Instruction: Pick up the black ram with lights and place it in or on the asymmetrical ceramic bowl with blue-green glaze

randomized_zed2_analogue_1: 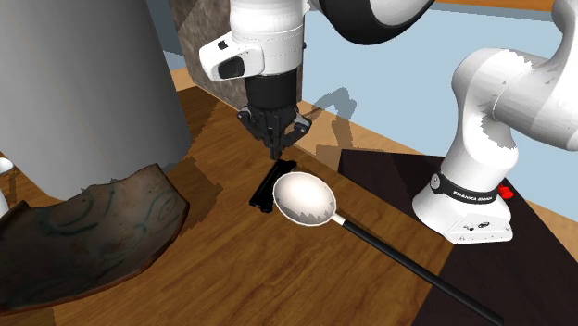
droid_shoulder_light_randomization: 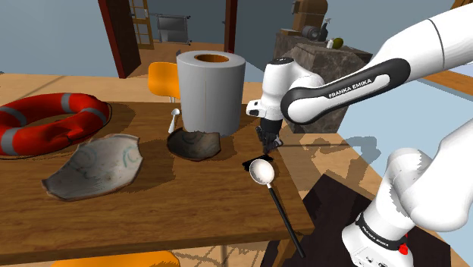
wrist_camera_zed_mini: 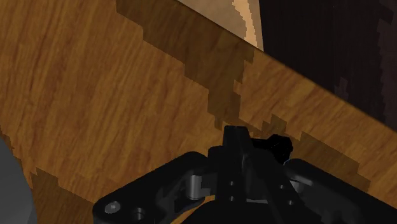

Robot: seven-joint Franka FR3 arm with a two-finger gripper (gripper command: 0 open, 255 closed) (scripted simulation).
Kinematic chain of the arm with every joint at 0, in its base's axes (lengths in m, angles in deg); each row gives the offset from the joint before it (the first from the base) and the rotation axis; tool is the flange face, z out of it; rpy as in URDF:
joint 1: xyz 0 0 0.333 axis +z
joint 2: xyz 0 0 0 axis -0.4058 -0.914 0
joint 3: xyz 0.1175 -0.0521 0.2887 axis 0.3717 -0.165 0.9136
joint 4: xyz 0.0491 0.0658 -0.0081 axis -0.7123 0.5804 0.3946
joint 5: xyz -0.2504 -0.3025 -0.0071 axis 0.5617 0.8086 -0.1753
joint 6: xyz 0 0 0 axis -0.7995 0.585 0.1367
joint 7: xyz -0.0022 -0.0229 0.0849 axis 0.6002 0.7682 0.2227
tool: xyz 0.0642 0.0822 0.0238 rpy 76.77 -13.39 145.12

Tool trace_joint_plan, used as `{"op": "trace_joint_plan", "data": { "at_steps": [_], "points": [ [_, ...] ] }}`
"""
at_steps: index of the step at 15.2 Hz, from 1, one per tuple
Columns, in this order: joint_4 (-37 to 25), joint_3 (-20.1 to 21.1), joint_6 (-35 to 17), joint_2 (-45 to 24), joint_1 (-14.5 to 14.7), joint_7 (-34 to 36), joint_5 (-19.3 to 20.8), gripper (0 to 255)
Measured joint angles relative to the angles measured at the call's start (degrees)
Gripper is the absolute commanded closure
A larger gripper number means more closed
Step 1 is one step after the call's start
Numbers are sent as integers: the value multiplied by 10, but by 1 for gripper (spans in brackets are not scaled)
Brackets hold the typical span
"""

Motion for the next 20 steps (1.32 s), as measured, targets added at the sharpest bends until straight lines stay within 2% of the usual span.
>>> {"op": "trace_joint_plan", "data": {
  "at_steps": [2,3,5,10,16,20],
  "points": [
    [0,0,0,0,0,0,0,255],
    [0,0,0,0,0,0,0,0],
    [0,2,2,4,4,2,-7,0],
    [-7,14,6,19,30,17,-64,0],
    [16,13,-41,-4,33,17,-72,0],
    [23,13,-53,-8,33,17,-72,0]
  ]
}}
